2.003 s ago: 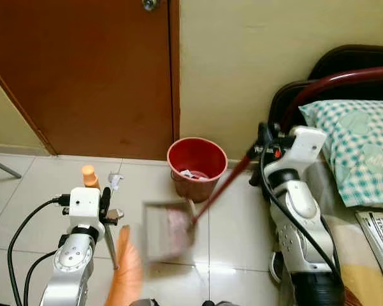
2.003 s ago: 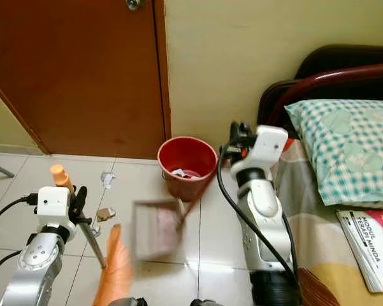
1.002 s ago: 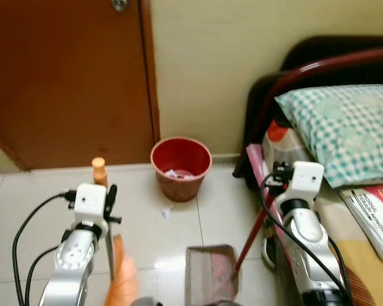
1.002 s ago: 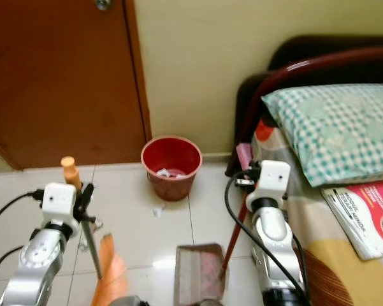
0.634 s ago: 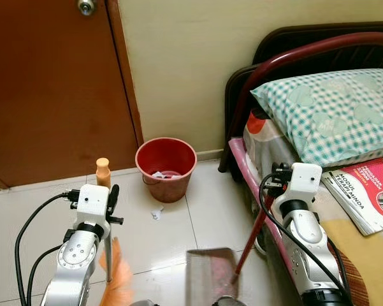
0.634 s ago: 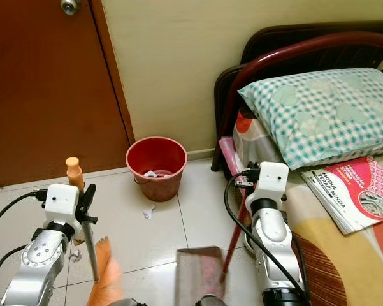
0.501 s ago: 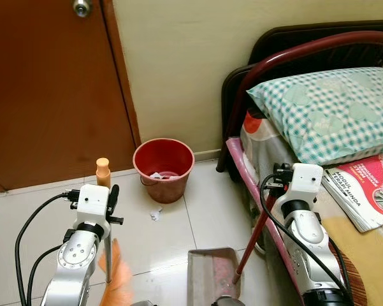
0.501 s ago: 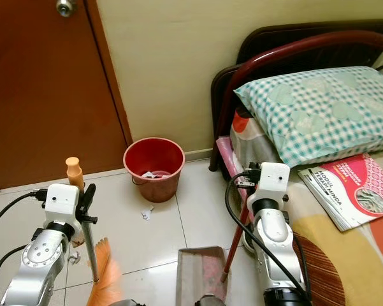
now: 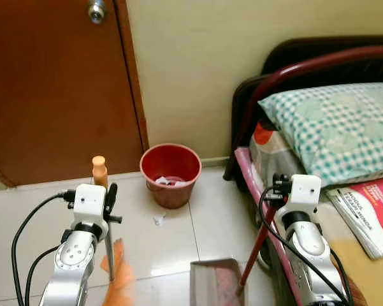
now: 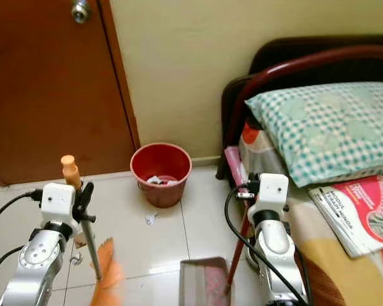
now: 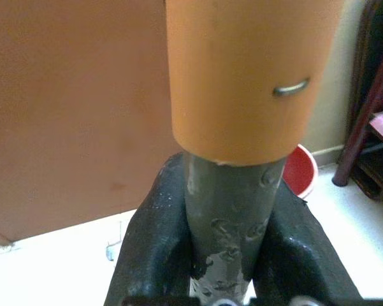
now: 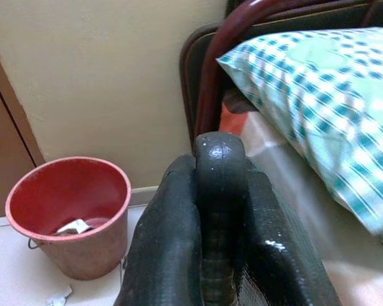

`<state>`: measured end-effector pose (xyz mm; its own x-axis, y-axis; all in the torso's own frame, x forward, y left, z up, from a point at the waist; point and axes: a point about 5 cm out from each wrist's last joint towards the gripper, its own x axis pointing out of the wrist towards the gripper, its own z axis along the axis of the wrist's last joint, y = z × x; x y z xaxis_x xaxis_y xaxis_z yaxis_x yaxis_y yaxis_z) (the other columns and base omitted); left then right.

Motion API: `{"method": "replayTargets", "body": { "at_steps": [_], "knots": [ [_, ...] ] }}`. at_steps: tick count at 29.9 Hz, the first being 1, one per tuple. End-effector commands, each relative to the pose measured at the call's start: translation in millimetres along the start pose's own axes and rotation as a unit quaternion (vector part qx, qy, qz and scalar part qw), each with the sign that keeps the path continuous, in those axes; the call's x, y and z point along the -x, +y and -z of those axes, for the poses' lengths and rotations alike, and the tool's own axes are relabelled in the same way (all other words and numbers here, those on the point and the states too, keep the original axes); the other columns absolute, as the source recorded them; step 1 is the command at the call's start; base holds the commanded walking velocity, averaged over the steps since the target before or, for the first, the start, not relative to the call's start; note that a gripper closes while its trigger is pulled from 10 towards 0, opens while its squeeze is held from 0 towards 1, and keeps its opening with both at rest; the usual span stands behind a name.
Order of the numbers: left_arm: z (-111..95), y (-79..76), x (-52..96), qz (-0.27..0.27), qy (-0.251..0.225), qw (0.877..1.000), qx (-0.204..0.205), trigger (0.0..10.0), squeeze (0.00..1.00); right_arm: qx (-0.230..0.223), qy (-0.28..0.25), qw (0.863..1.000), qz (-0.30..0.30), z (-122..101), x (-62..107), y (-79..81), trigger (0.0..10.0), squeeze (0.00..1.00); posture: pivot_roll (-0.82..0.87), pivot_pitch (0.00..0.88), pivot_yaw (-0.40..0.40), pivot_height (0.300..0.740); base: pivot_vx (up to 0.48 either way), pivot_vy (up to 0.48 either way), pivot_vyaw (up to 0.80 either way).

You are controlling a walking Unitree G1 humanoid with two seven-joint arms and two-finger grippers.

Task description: Sweep floor

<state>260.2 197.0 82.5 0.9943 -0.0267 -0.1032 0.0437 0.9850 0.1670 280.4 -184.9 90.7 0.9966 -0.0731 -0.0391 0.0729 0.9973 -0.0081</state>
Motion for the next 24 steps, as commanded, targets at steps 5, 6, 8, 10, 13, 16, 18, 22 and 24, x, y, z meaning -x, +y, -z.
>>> {"method": "replayTargets", "body": {
  "at_steps": [5,6,8,10,13,16,18,22,24],
  "knots": [
    [-9.4,1.3,-1.3,0.004,-0.025,1.000,-0.002,10.0,0.00,0.000,-0.016,1.000,-0.007,-5.7,-3.3,2.0,10.0,0.00,0.08,0.151,-0.009,0.740,0.415,0.000,0.00],
    [-9.4,1.3,-1.3,0.004,-0.025,1.000,-0.002,10.0,0.00,0.000,-0.016,1.000,-0.007,-5.7,-3.3,2.0,10.0,0.00,0.08,0.151,-0.009,0.740,0.416,0.000,0.00],
    [-9.2,1.2,-1.4,0.004,-0.024,1.000,-0.002,10.0,0.00,0.003,-0.015,1.000,-0.009,-5.8,-3.9,2.1,10.0,0.00,0.08,0.151,-0.009,0.740,0.386,0.000,0.00],
    [-9.1,1.1,-1.4,0.004,-0.024,1.000,-0.002,10.0,0.00,0.003,-0.016,1.000,-0.010,-5.7,-3.9,2.1,10.0,0.00,0.08,0.151,-0.009,0.740,0.371,0.000,0.00],
    [-8.3,0.4,-1.3,0.003,-0.021,1.000,-0.002,10.0,0.00,0.003,-0.017,1.000,-0.009,-5.2,-3.7,2.2,10.0,0.00,0.08,0.149,-0.008,0.740,0.211,0.000,0.00],
    [-8.4,-0.6,-1.8,0.002,-0.021,1.000,-0.001,10.0,0.00,0.003,-0.016,1.000,-0.008,-4.8,-3.5,2.1,10.0,0.00,0.08,0.152,-0.005,0.740,0.000,0.000,0.00],
    [-8.3,-0.9,-2.0,0.002,-0.021,1.000,-0.001,10.0,0.00,0.004,-0.016,1.000,-0.007,-4.3,-3.3,2.0,10.0,0.00,0.08,0.152,-0.005,0.740,0.000,0.000,0.00],
    [-9.0,-2.9,-3.6,0.002,-0.021,1.000,0.003,10.0,0.00,0.008,-0.015,1.000,-0.004,-4.3,-3.2,1.6,10.0,0.00,0.08,0.158,-0.004,0.740,0.000,0.000,0.00],
    [-10.3,-5.4,-5.8,0.009,-0.024,1.000,0.003,10.0,0.00,0.010,-0.016,1.000,-0.001,-5.2,-4.7,1.1,10.0,0.00,0.08,0.161,-0.004,0.740,0.000,0.000,0.00]
  ]
}}
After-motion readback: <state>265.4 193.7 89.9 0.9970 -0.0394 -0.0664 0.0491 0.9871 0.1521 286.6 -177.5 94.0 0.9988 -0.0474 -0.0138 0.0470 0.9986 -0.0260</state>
